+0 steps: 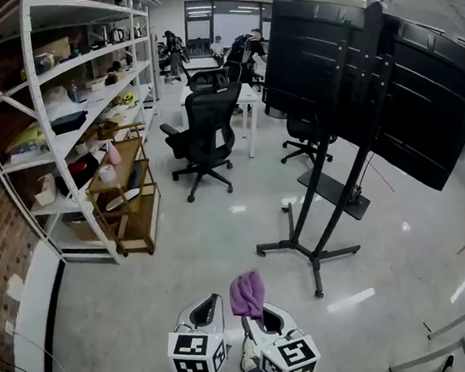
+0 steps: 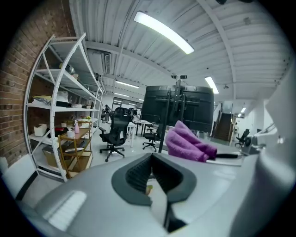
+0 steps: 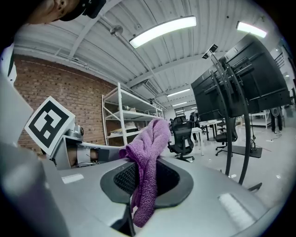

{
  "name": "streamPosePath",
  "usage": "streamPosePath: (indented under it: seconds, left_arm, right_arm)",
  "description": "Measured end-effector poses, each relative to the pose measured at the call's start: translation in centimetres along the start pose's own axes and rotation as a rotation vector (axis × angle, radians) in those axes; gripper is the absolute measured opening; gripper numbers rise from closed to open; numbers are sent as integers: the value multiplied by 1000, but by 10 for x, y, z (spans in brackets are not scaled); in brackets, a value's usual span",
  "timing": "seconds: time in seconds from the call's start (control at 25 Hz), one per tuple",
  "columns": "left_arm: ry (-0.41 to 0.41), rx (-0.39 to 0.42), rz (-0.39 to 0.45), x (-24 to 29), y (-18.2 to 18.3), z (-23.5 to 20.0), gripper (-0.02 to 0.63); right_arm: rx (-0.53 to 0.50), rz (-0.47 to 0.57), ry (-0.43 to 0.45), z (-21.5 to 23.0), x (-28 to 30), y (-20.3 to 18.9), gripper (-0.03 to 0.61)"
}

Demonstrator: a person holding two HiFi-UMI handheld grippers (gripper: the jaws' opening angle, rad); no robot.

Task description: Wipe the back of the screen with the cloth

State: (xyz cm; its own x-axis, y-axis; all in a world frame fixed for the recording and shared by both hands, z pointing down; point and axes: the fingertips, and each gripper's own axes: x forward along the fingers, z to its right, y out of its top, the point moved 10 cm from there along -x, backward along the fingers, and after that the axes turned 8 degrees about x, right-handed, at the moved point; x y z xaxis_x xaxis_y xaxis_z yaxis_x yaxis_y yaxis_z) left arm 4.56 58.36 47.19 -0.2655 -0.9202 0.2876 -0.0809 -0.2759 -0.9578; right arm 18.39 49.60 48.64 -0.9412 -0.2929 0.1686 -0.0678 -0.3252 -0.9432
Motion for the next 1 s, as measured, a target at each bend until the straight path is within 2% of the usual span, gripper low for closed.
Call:
streamPosePath:
  seconds: [0.2,0.52,0.64,0.8,1.0]
  left_arm:
    - [25,7,15,73,27,-26,6]
    - [33,-7,46,206,95,-59,8]
    - [28,-2,37,264,113,-64,8]
    - [6,-16,25,342,125,-68,7]
    - [-38,22,32,417,147,-78,8]
  right_arm:
    - [-9,14,14,50,66,30,60]
    - [-63,37,45,137,168,109,60]
    - [-90,44,28,174,198,133,60]
    - [-93,35,-6,232,235,146,60]
    - [-94,35,-66,286,282,167,60]
